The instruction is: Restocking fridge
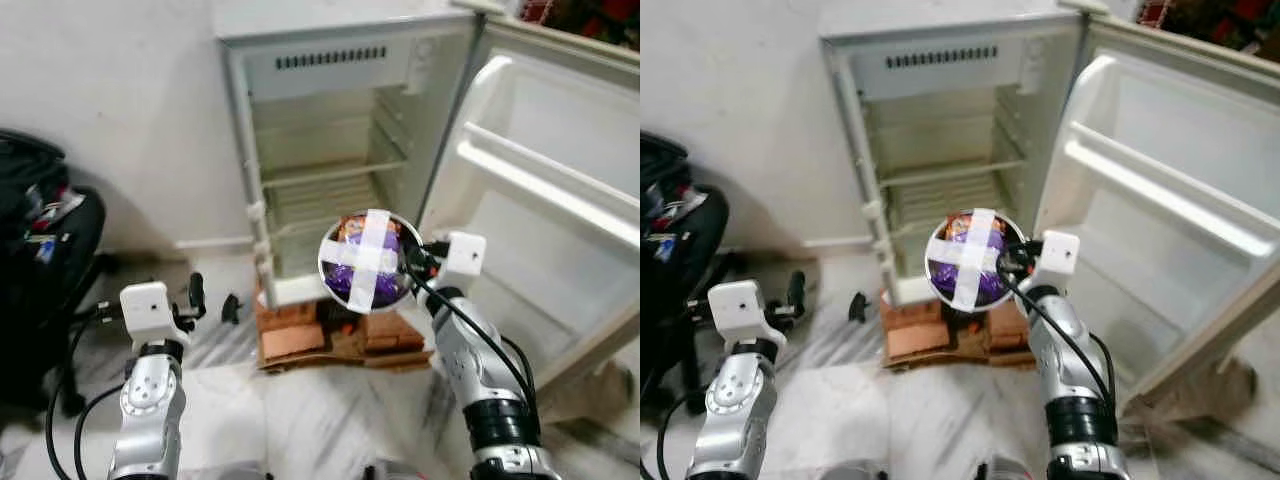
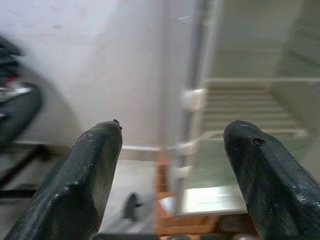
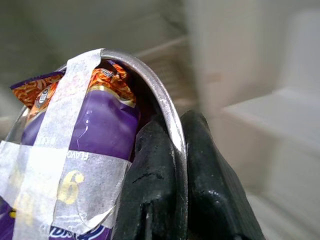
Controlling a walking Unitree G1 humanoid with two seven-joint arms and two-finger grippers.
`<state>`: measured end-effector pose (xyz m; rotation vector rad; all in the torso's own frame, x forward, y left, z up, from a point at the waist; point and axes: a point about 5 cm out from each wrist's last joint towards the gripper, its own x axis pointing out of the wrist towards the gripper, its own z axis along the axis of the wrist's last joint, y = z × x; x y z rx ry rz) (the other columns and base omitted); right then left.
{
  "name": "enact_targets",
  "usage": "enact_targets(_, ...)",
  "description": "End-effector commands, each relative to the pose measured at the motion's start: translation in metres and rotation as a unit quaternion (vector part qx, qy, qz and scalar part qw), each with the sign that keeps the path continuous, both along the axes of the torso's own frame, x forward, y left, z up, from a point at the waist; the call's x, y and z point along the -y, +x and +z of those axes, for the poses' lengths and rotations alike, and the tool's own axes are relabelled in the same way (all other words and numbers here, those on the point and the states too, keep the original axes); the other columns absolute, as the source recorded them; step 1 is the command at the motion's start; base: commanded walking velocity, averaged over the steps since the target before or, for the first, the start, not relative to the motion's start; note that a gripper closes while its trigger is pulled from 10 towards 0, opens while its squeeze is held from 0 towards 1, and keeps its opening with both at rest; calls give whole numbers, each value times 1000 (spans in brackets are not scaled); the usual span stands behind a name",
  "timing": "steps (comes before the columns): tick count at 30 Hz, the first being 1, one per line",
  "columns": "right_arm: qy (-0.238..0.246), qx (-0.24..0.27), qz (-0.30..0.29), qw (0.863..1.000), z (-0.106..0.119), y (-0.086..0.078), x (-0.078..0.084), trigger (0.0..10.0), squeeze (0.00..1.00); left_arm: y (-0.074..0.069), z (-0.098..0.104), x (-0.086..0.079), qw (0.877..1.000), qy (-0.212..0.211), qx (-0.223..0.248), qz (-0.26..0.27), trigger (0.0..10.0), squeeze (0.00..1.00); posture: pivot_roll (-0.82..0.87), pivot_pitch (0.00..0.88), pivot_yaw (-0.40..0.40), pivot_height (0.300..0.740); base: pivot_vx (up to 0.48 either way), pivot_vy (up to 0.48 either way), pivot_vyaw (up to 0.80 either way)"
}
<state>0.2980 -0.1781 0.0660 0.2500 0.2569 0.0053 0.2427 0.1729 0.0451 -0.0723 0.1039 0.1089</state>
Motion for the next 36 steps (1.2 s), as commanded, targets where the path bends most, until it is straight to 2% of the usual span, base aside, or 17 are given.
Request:
enact_targets(1,6,22,6,1000,9,6,-8,10000,0,1,2,-10,1000,7,0,7,10000,0,111,0,8,740,368,307,0)
enact_targets(14,4,22,7,1000,8,8,-10,10000,0,4,2,-9,1000,4,1,3,10000,0,112,0,8,740,327,351,0)
enact_targets(25,3,25,5,1000,9,10,-10,10000,0,6,5,-6,1000,16,9,-10,10000,0,111,0,11,740,329,342,0)
enact_targets(28,7,26,-1,1000,9,10,-10,10000,0,7,4,-3,1000,17,7,-14,10000,0,111,0,11,740,413,0,0)
enact_targets(36,6,33,-8,999,13,15,-8,10000,0,8,4,-1,1000,25,5,-13,10000,0,116,0,5,740,0,0,0)
